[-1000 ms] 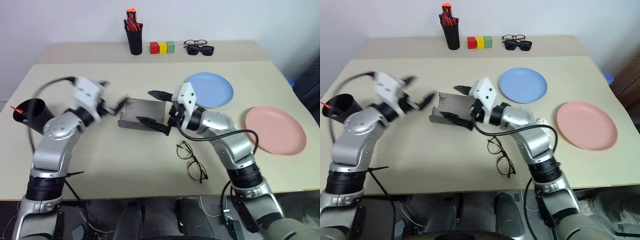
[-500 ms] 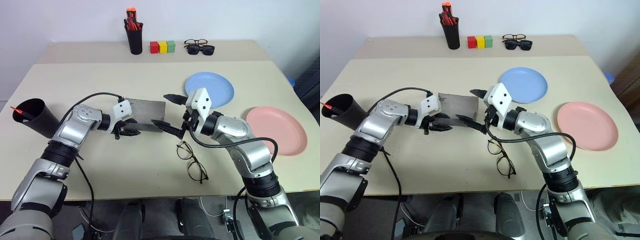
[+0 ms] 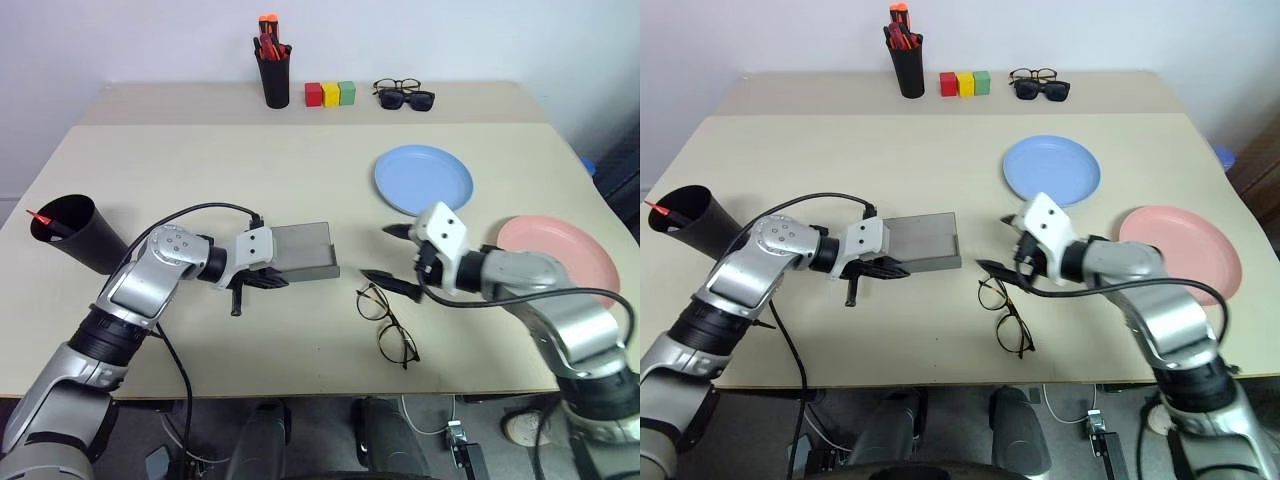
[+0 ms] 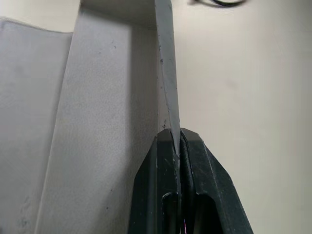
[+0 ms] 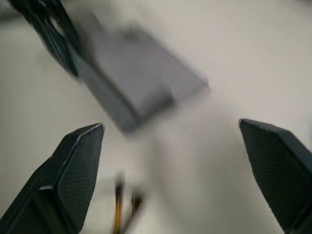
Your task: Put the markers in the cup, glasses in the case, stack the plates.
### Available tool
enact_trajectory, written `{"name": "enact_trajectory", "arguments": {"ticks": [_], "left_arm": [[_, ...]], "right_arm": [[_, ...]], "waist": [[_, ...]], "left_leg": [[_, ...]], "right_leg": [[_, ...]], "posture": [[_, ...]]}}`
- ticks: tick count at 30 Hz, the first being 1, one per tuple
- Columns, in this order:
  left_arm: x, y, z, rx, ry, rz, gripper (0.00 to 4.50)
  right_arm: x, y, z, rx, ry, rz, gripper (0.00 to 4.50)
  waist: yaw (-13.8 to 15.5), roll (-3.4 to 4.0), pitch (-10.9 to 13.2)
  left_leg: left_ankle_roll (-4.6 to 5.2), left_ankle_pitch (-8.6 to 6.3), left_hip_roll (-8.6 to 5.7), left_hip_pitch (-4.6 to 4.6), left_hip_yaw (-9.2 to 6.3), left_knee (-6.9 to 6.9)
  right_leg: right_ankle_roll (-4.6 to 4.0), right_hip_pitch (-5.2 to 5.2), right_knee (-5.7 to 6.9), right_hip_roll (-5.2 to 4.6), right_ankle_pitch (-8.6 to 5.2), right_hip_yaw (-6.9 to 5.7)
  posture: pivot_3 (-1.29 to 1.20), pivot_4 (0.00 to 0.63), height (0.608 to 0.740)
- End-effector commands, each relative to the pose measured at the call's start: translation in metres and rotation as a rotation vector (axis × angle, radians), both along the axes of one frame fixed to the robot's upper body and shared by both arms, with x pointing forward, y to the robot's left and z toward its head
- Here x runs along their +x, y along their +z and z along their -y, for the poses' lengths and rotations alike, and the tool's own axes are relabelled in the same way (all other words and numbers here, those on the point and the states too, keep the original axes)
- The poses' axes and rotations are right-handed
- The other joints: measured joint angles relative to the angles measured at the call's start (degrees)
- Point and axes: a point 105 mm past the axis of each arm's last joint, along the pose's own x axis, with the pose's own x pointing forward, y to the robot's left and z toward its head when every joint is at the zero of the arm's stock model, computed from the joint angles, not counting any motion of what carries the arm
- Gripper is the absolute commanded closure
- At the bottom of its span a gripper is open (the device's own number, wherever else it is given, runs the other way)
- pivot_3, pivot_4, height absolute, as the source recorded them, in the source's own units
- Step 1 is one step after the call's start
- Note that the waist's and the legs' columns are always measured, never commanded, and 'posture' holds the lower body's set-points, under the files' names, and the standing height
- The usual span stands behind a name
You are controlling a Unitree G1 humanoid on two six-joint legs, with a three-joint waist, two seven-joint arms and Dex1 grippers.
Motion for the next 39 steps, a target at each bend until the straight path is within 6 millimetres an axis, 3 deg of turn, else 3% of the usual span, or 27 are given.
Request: {"name": "enact_trajectory", "arguments": {"ticks": [1, 4, 9, 17, 20, 25, 27, 29, 33, 36, 39], "left_arm": [[-0.005, 0.010, 0.005, -0.006, -0.040, 0.039, 3.53], [0.004, 0.012, 0.008, -0.016, -0.040, 0.147, 2.06], [0.009, 0.027, 0.010, -0.132, -0.005, 0.248, 2.06], [-0.006, 0.031, -0.012, -0.244, 0.146, 0.257, 2.06], [-0.013, 0.032, -0.022, -0.284, 0.228, 0.235, 1.99], [-0.020, 0.036, -0.039, -0.341, 0.346, 0.213, 1.99], [-0.022, 0.036, -0.044, -0.354, 0.390, 0.209, 1.99], [-0.022, 0.036, -0.049, -0.365, 0.425, 0.217, 1.99], [-0.018, 0.039, -0.062, -0.398, 0.529, 0.258, 1.99], [-0.018, 0.038, -0.078, -0.433, 0.633, 0.289, 1.99], [-0.020, 0.031, -0.091, -0.423, 0.696, 0.301, 1.99]], "right_arm": [[-0.021, 0.008, -0.006, 0.024, 0.051, -0.037, 0.00], [-0.031, -0.006, -0.002, 0.009, 0.009, -0.132, 0.00], [-0.036, -0.023, 0.009, 0.014, -0.086, -0.249, 0.00], [-0.042, -0.045, 0.007, 0.040, -0.152, -0.379, 0.00], [-0.038, -0.048, 0.006, 0.050, -0.180, -0.398, 0.88], [-0.037, -0.048, 0.006, 0.043, -0.186, -0.415, 3.44], [-0.035, -0.043, 0.006, 0.034, -0.181, -0.394, 4.39], [-0.033, -0.035, 0.006, 0.003, -0.163, -0.340, 4.46], [-0.022, 0.000, -0.006, -0.045, -0.055, -0.141, 4.46], [-0.008, 0.038, -0.034, -0.129, 0.127, 0.119, 4.46], [0.016, 0.055, -0.068, -0.147, 0.249, 0.259, 4.46]], "waist": [[-0.35, 0.00, 0.00], [-0.35, -0.01, 0.00], [-0.16, -0.01, 0.00], [-0.22, -0.01, -0.01], [-0.24, -0.01, -0.01], [-0.17, -0.01, -0.01], [-0.22, 0.00, -0.02], [-0.06, -0.02, -0.02], [-0.18, -0.01, -0.02], [-0.65, 0.04, 0.01], [-0.74, 0.00, -0.01]], "left_leg": [[0.00, 0.00, 0.00, 0.00, 0.00, 0.01], [0.01, 0.00, 0.01, 0.05, 0.00, 0.01], [0.01, 0.00, 0.00, 0.04, 0.02, 0.04], [0.04, -0.02, 0.03, 0.05, 0.02, 0.06], [0.04, -0.02, 0.03, 0.05, 0.02, 0.05], [0.04, -0.03, 0.04, 0.06, 0.03, 0.05], [0.05, -0.03, 0.04, 0.06, 0.03, 0.04], [0.05, -0.03, 0.04, 0.09, 0.02, 0.04], [0.05, -0.03, 0.03, 0.08, 0.06, 0.07], [0.05, -0.03, 0.07, 0.10, 0.08, 0.03], [0.04, -0.03, 0.19, 0.15, 0.13, -0.03]], "right_leg": [[0.00, 0.00, 0.01, 0.00, 0.00, 0.00], [0.00, 0.04, 0.00, 0.01, -0.01, 0.00], [0.00, 0.06, -0.03, -0.02, 0.00, 0.01], [0.00, 0.08, -0.03, 0.00, -0.01, 0.01], [0.00, 0.08, -0.03, 0.00, -0.01, 0.01], [-0.01, 0.08, -0.04, 0.00, -0.01, 0.01], [-0.01, 0.08, -0.04, 0.00, -0.01, 0.01], [-0.01, 0.11, -0.04, 0.01, -0.01, 0.00], [-0.01, 0.12, -0.09, -0.01, -0.01, 0.01], [-0.03, 0.06, -0.07, 0.02, -0.02, 0.01], [-0.11, 0.03, -0.07, 0.10, -0.06, 0.00]], "posture": [[0.00, 0.150, 0.740], [0.00, 0.150, 0.740], [0.00, 0.150, 0.740], [0.00, 0.150, 0.740], [0.00, 0.150, 0.740], [0.00, 0.150, 0.740], [0.00, 0.150, 0.740], [0.00, 0.150, 0.740], [0.00, 0.150, 0.740], [0.00, 0.150, 0.740], [0.00, 0.150, 0.740]]}}
